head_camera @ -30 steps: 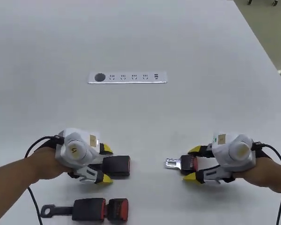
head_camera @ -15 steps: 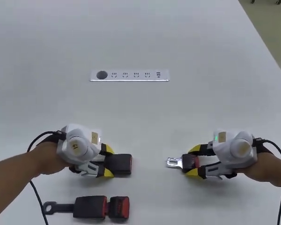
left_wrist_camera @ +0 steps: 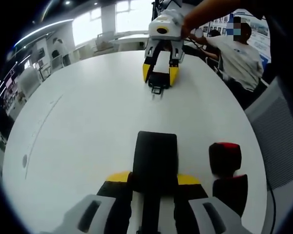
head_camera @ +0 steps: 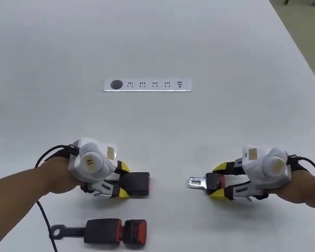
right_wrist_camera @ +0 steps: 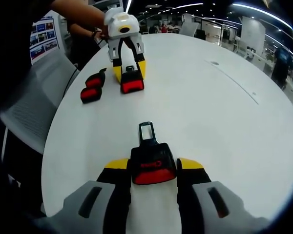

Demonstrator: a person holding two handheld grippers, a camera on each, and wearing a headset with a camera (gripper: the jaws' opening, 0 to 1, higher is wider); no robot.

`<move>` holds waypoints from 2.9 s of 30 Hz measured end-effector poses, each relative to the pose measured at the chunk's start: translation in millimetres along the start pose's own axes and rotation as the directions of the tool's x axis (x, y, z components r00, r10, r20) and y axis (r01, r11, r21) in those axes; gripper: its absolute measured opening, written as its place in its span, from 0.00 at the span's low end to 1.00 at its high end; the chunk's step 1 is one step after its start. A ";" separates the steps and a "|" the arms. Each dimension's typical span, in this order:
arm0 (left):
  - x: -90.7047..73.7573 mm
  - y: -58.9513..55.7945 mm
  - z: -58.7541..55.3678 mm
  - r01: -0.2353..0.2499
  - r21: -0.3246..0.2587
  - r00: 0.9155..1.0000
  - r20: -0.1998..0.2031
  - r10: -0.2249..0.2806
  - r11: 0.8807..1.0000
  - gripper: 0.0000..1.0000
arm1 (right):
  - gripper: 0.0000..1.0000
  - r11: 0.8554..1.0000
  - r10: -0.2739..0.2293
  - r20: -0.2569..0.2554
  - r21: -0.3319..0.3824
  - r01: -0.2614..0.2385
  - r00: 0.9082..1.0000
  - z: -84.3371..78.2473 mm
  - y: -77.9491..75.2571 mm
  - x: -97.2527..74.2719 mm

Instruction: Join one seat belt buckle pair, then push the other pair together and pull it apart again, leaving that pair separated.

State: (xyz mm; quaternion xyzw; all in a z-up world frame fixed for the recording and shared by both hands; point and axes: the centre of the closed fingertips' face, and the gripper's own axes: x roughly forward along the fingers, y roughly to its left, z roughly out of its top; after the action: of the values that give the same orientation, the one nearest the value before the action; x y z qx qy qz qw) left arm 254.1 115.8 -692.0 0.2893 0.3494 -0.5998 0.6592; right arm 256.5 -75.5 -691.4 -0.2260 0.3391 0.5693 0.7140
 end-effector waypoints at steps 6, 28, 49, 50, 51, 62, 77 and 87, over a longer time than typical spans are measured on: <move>0.1 1.2 -1.4 -0.001 -0.004 1.000 -0.005 0.001 1.000 0.33 | 0.34 1.000 0.007 0.008 -0.011 -0.007 1.000 7.1 2.1 5.4; 0.3 4.8 0.1 -0.010 -0.022 1.000 -0.013 0.010 1.000 0.33 | 0.34 0.999 0.038 0.020 -0.037 -0.038 0.999 35.6 12.8 34.4; 1.7 6.2 -0.2 0.003 -0.004 1.000 -0.025 -0.003 1.000 0.33 | 0.34 0.997 0.062 0.060 -0.057 -0.059 0.996 70.5 18.0 60.9; 1.6 6.0 -0.2 0.003 -0.004 1.000 -0.025 -0.003 1.000 0.33 | 0.34 0.996 0.065 0.062 -0.059 -0.061 0.996 71.3 18.4 62.8; 1.5 6.0 -0.1 0.003 -0.004 1.000 -0.025 -0.003 1.000 0.33 | 0.34 0.996 0.067 0.064 -0.062 -0.063 0.996 72.9 19.2 64.5; 0.6 5.6 0.3 0.005 -0.003 1.000 -0.020 -0.005 1.000 0.33 | 0.34 0.997 0.064 0.089 -0.056 -0.060 0.994 81.4 22.2 75.2; 0.9 7.5 -2.4 0.007 -0.007 1.000 -0.022 -0.007 1.000 0.32 | 0.34 0.997 0.063 0.095 -0.046 -0.059 0.994 85.3 30.7 79.5; 1.2 7.6 -2.6 0.010 0.000 0.999 -0.031 -0.010 1.000 0.32 | 0.34 0.998 0.057 0.109 -0.031 -0.054 0.992 93.9 34.3 90.1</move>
State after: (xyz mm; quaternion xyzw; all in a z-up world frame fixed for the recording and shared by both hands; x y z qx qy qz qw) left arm 261.4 118.0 -694.8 0.2971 0.3609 -0.5985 0.6505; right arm 255.6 59.0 -693.3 -0.1947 0.2974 0.6051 0.7124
